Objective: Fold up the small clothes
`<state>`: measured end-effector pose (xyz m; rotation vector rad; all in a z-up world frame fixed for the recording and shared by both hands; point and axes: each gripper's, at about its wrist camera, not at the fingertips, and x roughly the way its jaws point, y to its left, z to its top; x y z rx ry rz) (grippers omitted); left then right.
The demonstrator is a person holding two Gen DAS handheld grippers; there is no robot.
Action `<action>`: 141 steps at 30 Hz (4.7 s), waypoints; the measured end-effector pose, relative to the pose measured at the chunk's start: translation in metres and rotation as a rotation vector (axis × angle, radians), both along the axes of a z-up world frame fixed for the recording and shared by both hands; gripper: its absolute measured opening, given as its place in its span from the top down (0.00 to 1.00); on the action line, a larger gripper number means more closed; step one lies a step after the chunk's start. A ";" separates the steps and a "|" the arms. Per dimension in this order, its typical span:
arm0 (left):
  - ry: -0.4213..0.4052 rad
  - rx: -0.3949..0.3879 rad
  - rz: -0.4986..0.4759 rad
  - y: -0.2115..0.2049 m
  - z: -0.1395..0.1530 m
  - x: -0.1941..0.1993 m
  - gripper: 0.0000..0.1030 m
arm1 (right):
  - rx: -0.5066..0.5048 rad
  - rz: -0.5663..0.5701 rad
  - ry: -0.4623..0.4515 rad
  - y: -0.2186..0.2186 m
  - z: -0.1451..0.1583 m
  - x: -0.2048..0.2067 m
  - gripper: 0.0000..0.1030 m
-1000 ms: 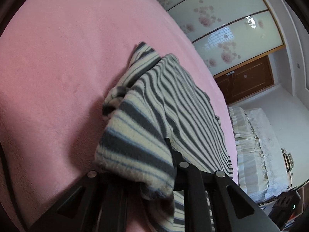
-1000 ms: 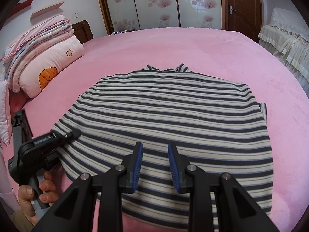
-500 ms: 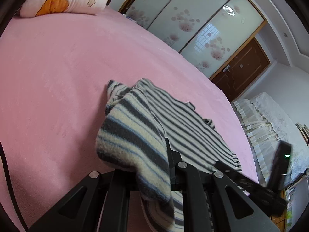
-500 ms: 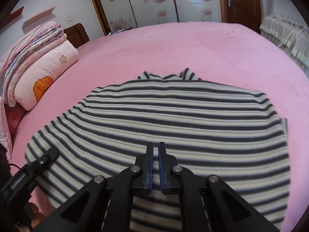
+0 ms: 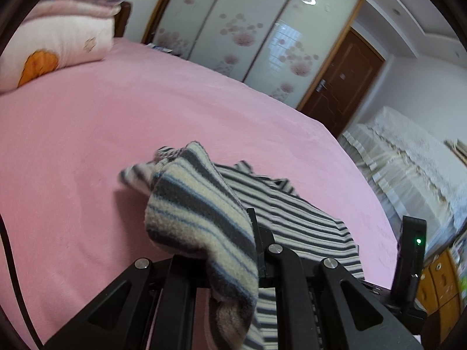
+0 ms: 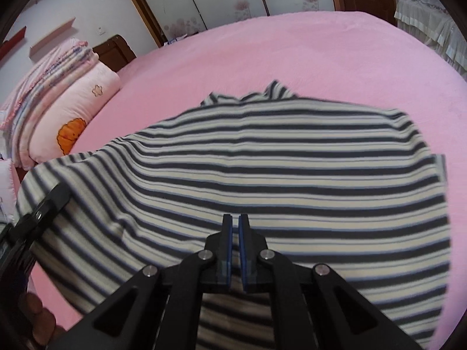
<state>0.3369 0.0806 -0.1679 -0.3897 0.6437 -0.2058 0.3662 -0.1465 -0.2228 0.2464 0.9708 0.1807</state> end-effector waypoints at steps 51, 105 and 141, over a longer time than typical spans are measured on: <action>-0.030 0.604 -0.411 -0.132 -0.027 -0.134 0.30 | 0.008 -0.033 -0.090 -0.127 0.059 -0.131 0.63; 0.247 0.260 -0.237 -0.127 -0.036 0.017 0.30 | -0.144 -0.163 0.079 -0.188 0.040 -0.006 0.69; 0.133 0.490 -0.298 -0.177 -0.010 0.089 0.30 | -0.001 -0.111 -0.005 -0.180 0.043 -0.026 0.93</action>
